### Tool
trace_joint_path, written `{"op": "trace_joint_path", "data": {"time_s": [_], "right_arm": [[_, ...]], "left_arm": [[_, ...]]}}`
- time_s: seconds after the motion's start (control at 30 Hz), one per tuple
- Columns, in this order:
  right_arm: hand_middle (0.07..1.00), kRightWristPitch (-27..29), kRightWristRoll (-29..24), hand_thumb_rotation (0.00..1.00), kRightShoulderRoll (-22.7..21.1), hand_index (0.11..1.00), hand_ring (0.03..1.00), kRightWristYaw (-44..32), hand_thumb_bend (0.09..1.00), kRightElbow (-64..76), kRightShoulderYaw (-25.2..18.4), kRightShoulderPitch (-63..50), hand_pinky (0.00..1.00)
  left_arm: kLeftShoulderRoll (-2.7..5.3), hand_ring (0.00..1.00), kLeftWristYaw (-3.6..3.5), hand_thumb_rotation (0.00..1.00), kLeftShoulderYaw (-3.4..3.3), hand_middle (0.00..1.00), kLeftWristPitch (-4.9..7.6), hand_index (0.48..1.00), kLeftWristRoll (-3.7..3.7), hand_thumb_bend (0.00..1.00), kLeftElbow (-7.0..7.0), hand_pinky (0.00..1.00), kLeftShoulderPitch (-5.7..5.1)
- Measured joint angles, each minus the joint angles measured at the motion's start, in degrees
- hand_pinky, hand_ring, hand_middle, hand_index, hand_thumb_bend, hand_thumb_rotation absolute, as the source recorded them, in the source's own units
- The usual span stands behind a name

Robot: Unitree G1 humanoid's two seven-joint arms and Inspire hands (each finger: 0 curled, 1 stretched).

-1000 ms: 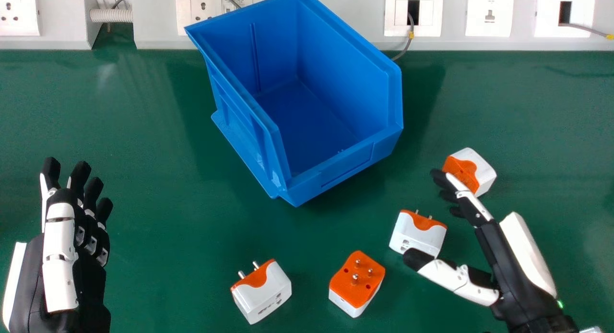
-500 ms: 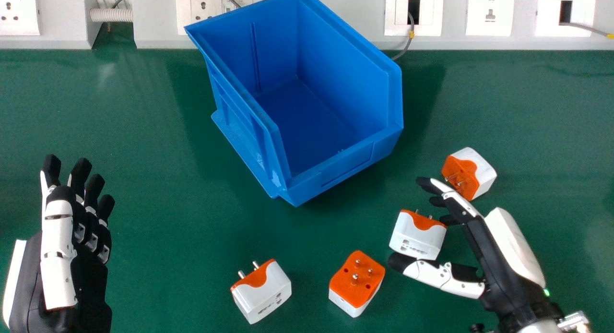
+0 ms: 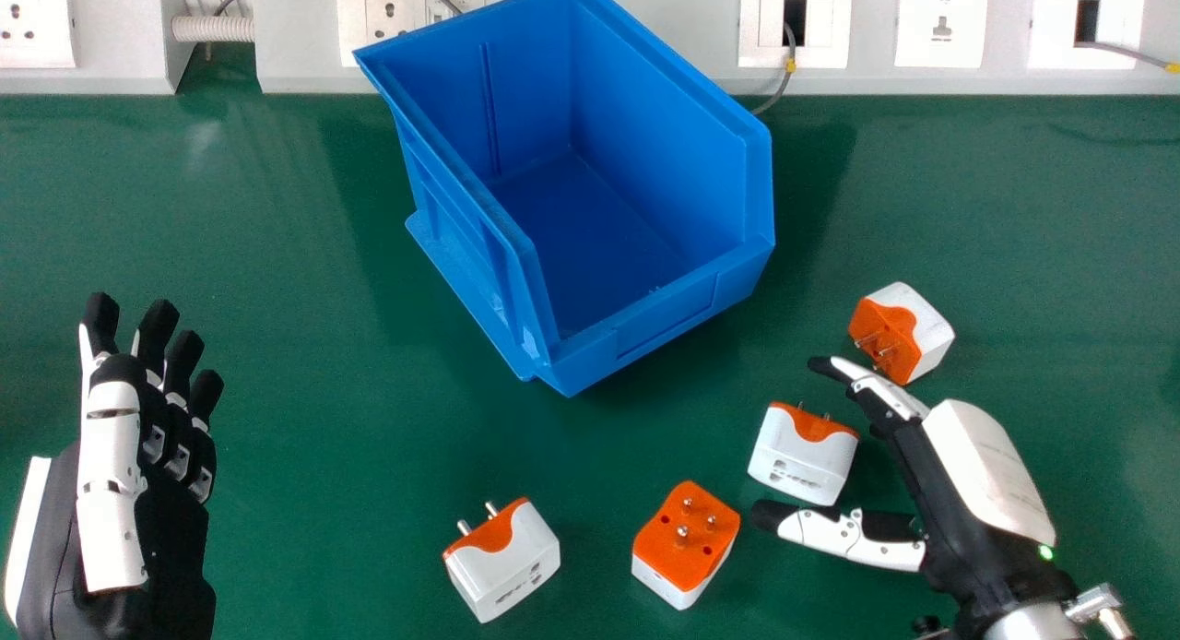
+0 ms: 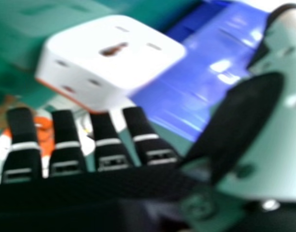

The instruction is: Pick all objects and put in blue box

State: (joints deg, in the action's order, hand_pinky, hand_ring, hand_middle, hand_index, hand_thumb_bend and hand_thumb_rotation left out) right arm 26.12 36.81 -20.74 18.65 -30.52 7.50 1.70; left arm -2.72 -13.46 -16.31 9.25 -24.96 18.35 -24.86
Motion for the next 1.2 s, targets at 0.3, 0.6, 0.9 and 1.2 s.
{"op": "trace_joint_path", "data": {"time_s": [0.3,0.6,0.9,1.2], "right_arm": [[0.871,-5.36,2.49,0.62,-0.77,0.856,0.846,1.1,0.696,-0.01,2.72,2.63,0.75],[0.857,-8.92,4.06,0.59,-1.45,0.842,0.829,2.51,0.684,-1.19,5.49,5.26,0.74],[0.842,-12.8,4.66,0.47,-1.58,0.823,0.815,3.03,0.665,-1.98,7.92,7.94,0.72],[0.818,-16.27,4.95,0.29,-2.37,0.795,0.795,1.67,0.637,0.42,9.44,8.24,0.7]], "left_arm": [[0.01,1.0,-0.22,1.0,-0.19,1.0,0.06,1.0,-0.41,0.14,0.01,1.0,0.0],[0.03,1.0,-0.34,1.0,-0.4,1.0,0.23,1.0,-0.45,0.16,0.01,1.0,0.0],[0.07,1.0,-0.42,1.0,-0.41,1.0,0.21,1.0,-2.02,0.15,0.15,1.0,0.01],[0.07,1.0,-0.24,1.0,-0.4,1.0,0.22,1.0,-1.89,0.17,0.16,1.0,0.08]]}}
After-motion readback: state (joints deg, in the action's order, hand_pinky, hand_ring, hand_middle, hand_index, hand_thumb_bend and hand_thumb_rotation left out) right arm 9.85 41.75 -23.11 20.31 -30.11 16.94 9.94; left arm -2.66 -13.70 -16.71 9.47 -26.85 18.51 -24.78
